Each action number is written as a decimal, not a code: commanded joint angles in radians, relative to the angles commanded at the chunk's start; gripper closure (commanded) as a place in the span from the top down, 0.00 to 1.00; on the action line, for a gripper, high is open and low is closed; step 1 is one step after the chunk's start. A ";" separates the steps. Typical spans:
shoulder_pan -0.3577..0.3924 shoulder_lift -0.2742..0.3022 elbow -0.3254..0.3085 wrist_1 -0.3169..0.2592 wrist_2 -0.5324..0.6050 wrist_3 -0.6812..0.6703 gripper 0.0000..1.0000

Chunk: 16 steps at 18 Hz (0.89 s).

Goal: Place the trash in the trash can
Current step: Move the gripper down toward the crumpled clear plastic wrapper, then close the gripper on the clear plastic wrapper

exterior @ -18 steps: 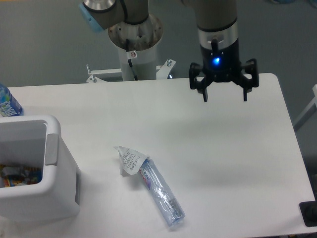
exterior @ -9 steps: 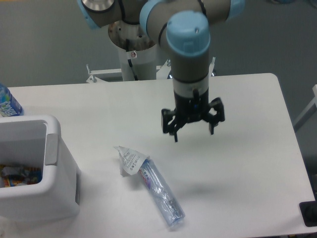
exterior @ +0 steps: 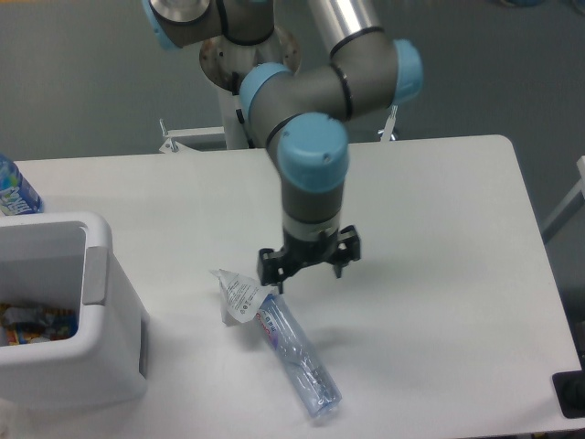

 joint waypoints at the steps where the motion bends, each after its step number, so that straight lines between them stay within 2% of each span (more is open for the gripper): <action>1: -0.005 -0.003 0.002 0.000 0.002 -0.012 1.00; 16: -0.068 -0.037 0.006 0.009 0.008 -0.026 1.00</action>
